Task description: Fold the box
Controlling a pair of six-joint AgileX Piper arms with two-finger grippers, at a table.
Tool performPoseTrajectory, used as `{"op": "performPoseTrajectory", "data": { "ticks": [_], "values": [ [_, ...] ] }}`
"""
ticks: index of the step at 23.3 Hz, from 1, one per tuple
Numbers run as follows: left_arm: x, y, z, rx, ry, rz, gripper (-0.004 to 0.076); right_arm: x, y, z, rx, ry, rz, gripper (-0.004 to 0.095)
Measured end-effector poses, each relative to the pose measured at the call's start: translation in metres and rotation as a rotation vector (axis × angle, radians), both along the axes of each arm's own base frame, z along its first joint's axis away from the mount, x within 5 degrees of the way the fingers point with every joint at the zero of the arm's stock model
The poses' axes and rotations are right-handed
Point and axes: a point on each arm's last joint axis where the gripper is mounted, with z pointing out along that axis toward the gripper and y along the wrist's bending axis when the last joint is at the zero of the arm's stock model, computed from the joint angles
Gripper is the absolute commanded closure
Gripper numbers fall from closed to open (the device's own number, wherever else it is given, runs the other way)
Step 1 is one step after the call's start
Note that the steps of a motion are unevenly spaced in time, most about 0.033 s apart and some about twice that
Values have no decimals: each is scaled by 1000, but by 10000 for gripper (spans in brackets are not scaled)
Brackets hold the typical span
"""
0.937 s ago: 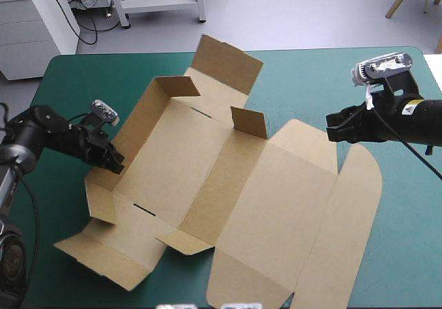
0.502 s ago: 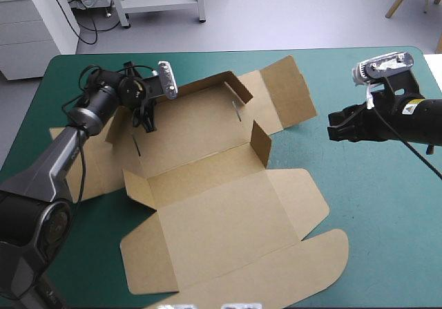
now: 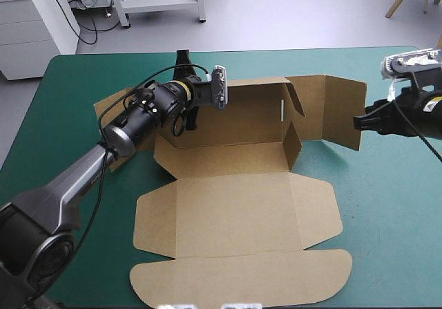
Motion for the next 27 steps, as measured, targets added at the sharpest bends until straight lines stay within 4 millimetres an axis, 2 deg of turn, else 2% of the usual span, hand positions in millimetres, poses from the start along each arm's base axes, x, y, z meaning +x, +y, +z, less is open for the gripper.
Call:
{"op": "performPoseTrajectory", "data": {
  "ticks": [9, 10, 12, 14, 15, 18, 23, 27],
  "values": [
    [-71, -5, 5, 14, -72, -48, 734, 2, -13, -9, 5, 28, -72, 493],
    [-88, -10, 3, 50, -95, -61, 734, 3, -14, -9, 11, 25, -78, 493],
    [-110, -20, -2, 115, -130, -76, 734, 5, -14, -10, 26, 25, -79, 493],
    [-125, -29, -3, 154, -177, -82, 734, 13, -13, -14, 46, 38, -74, 493],
    [-128, -30, -4, 154, -183, -85, 734, 16, -13, -15, 53, 41, -72, 493],
    [-132, -35, -10, 163, -173, -70, 734, 41, -15, -23, 63, 78, -68, 493],
    [-129, -37, -13, 119, -176, -21, 734, 90, -18, -10, 76, 66, -45, 493],
    [-128, -36, -16, 112, -202, -12, 734, 119, -20, -10, 84, 89, -33, 493]
  ]
}}
